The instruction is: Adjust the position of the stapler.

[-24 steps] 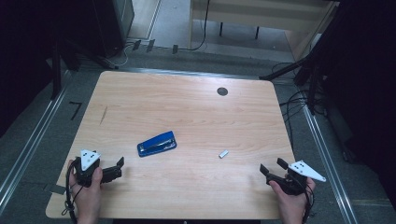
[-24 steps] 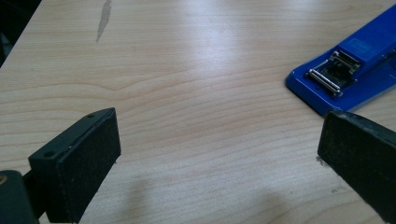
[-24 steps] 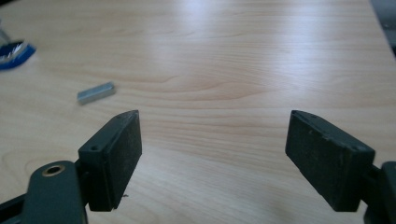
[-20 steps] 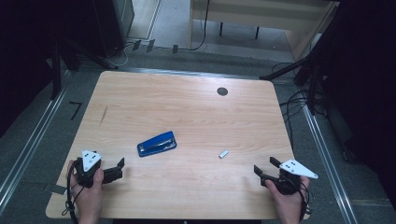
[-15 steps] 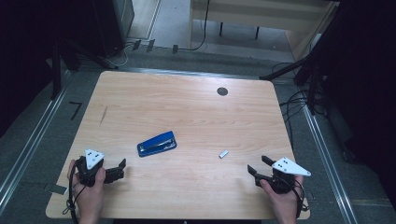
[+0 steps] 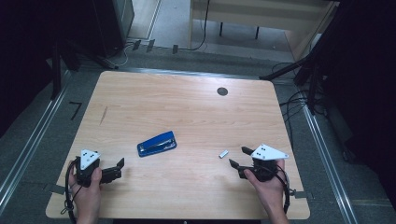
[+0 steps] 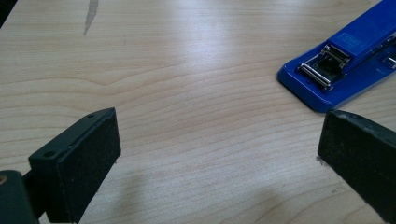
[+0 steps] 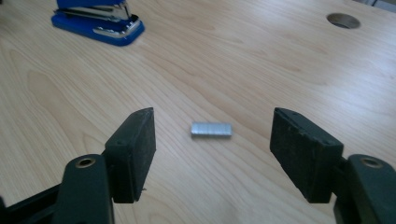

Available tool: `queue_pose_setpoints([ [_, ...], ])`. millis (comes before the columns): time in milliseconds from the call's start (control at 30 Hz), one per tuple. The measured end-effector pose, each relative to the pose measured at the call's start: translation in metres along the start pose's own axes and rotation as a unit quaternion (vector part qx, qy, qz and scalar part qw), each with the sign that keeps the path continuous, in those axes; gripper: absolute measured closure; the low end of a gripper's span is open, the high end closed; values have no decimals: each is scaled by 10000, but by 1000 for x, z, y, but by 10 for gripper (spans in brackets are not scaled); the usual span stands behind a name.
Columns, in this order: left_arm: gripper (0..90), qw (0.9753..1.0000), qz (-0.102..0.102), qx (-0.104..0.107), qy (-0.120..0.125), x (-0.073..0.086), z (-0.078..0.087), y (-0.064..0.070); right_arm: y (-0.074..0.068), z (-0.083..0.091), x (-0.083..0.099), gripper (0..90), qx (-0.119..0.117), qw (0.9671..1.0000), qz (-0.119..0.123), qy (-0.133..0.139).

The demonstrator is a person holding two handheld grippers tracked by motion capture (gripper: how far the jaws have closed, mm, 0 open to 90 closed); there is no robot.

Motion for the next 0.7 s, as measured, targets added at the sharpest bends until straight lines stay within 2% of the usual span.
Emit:
queue_pose_setpoints([
  [100, 0, 10000, 12, 3, -8, 0, 0, 0, -3, -7, -15, 358, -102, 9998, 157, -34],
  [333, 0, 10000, 15, 0, -24, 0, 0, 0, -11, -17, -37, 391, -151, 9988, 444, -148],
  [600, 0, 10000, 13, -6, -11, 0, -1, 0, -24, -40, -62, 417, -324, 9959, 798, -284],
  [667, 0, 10000, 11, 3, -14, 0, -1, 0, -25, -43, -65, 417, -343, 9956, 815, -309],
  [700, 0, 10000, 15, -1, -14, 0, -1, 0, -27, -49, -70, 421, -419, 9946, 870, -374],
])
Point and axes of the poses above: each handheld gripper's, and its own axes: z roughly backward along the jaws, x roughly out of its underside, y roughly to its right, the point moved 1 cm from there along -z, roughly forward along the jaws, and after that the axes turned 9 degrees about -y, right-handed, at the moved point
